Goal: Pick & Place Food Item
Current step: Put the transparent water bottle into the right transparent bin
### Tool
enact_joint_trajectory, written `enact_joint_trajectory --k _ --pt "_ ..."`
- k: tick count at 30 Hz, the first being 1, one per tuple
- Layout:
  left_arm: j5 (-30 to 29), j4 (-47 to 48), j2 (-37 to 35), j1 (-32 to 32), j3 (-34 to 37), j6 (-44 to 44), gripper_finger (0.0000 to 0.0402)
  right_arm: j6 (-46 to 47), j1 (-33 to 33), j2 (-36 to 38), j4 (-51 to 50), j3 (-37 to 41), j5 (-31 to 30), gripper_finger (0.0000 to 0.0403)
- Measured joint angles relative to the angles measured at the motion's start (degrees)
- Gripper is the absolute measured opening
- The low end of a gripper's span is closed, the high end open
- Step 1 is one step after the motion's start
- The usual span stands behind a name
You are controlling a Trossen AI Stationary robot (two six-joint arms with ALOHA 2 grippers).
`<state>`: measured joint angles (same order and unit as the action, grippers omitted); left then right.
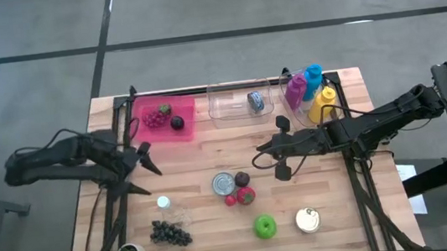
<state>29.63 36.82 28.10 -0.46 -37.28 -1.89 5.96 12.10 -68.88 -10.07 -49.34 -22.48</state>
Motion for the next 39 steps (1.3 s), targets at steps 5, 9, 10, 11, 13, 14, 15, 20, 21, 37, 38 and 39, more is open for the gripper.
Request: enact_joint_trajectory --k 5,9,10,11,13,14,15,20,21,37,38,39 --pt "-0.01 -3.25 1.15 3.88 1.20 -0.01 0.0339 0.00 0.00 0.00 0.00 0.00 0.00 0.0008" --pt "-1.15 -7.80 3.08 6.63 1.32 0.02 0.0339 0.02 -0.02 0.00 0.00 0.00 0.00 0.0008" --pt "-1.30 -9.20 3.70 7.21 1.30 0.04 0.0338 0.00 0.00 0.00 0.00 0.00 0.00 0.0008" --pt "-1.46 -9.96 4.36 7.76 1.30 0.03 0.0337 0.00 0.00 0.00 -0.02 0.00 0.00 0.0008" --pt "-1.53 -11.25 6.10 8.69 1.30 0.04 0.0334 0.00 0.00 0.00 0.00 0.00 0.00 0.0008" --pt "-1.55 -11.81 6.98 9.07 1.30 0.02 0.0332 0.00 0.00 0.00 -0.02 0.00 0.00 0.0008" --pt "-1.55 -12.05 7.77 9.38 1.30 -0.01 0.0331 0.00 0.00 0.00 0.00 0.00 0.00 0.0008" --pt "-1.55 -16.12 12.11 10.20 1.30 -0.04 0.0323 0.00 0.00 0.00 -0.01 0.00 0.00 0.0008" --pt "-1.57 -16.99 12.87 10.28 1.30 -0.15 0.0322 0.00 0.00 0.00 -0.02 0.00 0.00 0.0008" --pt "-1.55 -18.81 15.76 12.65 1.25 -4.57 0.0304 0.00 0.00 0.00 -0.01 0.00 0.00 0.0008" --pt "-1.53 -19.34 15.78 13.23 1.25 -4.59 0.0303 0.00 0.00 0.00 0.00 0.00 0.00 0.0008" --pt "-1.53 -20.17 15.84 13.77 1.25 -4.57 0.0302 0.00 0.00 0.00 0.00 -0.01 0.00 0.0008"
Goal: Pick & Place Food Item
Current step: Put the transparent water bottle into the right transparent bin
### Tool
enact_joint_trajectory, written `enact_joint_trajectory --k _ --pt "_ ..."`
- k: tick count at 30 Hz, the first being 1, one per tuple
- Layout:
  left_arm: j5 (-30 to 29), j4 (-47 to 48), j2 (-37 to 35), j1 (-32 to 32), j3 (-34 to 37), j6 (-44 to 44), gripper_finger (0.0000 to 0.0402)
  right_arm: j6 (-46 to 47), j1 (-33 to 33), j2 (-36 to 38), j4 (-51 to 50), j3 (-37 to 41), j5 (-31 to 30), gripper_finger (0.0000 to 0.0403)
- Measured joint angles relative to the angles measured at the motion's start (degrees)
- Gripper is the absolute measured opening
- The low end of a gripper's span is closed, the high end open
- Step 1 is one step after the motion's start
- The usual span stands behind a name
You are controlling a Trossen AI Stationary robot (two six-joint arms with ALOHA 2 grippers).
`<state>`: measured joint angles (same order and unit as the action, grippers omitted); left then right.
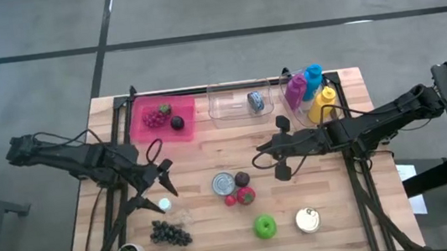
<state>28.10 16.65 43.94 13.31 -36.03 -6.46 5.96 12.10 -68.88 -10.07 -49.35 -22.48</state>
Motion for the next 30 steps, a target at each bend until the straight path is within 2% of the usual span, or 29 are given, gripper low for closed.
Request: enact_joint_trajectory --k 8,25,30 --pt "-0.02 -4.20 0.25 3.72 -0.04 0.46 0.0299 0.00 -0.01 0.00 -0.02 0.01 0.00 0.0008" --pt "-0.68 -4.86 4.29 3.75 0.02 0.00 0.0328 0.01 -0.02 0.00 -0.02 0.00 0.00 0.0008" --pt "-1.67 -5.09 4.27 3.75 0.02 -0.02 0.0318 0.00 -0.02 0.00 0.00 0.01 0.00 0.0008"
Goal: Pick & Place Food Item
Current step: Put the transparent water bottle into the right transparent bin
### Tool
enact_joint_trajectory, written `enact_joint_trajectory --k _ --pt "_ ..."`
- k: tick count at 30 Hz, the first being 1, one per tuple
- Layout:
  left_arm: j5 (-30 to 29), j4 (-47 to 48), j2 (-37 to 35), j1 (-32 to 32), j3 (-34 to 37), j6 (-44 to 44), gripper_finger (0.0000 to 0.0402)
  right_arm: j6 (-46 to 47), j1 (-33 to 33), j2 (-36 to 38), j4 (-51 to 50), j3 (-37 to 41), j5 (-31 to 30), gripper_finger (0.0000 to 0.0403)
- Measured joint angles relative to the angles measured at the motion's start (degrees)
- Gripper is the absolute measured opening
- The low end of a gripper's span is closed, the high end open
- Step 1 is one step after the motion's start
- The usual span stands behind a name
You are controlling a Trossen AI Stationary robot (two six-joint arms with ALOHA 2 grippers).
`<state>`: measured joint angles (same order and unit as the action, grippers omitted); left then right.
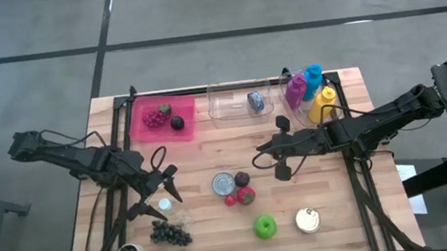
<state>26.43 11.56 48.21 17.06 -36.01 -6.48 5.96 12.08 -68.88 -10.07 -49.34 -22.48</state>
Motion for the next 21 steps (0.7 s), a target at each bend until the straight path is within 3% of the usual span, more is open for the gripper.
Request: enact_joint_trajectory --k 14,21 --pt "-0.23 -0.90 -0.03 -0.02 0.00 0.04 0.0177 0.00 0.00 0.00 0.00 0.00 0.00 0.0008" --pt "-0.07 -1.39 0.00 -0.02 0.00 0.02 0.0180 0.00 0.00 0.00 0.00 -0.01 0.00 0.0008"
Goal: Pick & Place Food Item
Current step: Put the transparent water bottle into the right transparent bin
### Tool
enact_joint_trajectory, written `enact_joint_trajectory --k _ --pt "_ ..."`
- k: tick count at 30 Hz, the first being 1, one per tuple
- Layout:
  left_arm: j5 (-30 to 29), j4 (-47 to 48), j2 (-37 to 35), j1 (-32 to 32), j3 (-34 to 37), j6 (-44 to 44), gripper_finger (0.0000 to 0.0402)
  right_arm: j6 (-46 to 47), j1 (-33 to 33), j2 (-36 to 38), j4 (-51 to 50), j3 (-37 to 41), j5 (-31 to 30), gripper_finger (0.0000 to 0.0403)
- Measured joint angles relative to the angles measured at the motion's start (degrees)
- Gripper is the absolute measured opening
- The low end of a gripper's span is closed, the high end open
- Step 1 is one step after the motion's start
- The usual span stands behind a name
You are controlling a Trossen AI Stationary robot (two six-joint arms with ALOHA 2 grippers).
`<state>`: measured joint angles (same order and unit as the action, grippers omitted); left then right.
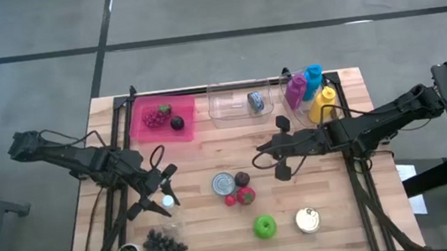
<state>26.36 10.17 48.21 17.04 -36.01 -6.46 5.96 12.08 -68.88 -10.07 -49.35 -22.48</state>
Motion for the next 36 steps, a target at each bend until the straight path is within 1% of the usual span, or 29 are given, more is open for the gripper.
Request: enact_joint_trajectory --k 3,9,13,18,25,33,36 --pt "0.01 -0.02 0.00 0.00 0.01 0.05 0.0182 0.00 0.02 0.00 0.00 0.01 0.00 0.0008" --pt "-0.01 -0.09 0.00 -0.02 0.04 0.26 0.0157 0.00 0.01 0.00 0.00 0.00 0.00 0.0008" --pt "-0.05 -0.35 0.02 -0.02 0.05 0.27 0.0158 0.00 0.02 0.00 0.00 -0.01 0.00 0.0008" --pt "-2.38 -1.24 0.02 -0.02 0.11 0.47 0.0159 0.00 0.00 0.00 0.01 0.01 0.00 0.0008" --pt "-3.09 -2.89 0.02 0.00 0.11 0.48 0.0157 0.00 0.01 0.00 0.01 0.00 0.00 0.0008" --pt "-8.08 -4.48 -0.38 0.00 0.08 2.21 0.0157 0.00 0.01 0.00 0.02 0.00 0.00 0.0008" --pt "-10.82 -4.20 -0.42 0.00 -1.14 2.60 0.0157 0.00 0.01 0.00 0.02 0.00 0.00 0.0008"
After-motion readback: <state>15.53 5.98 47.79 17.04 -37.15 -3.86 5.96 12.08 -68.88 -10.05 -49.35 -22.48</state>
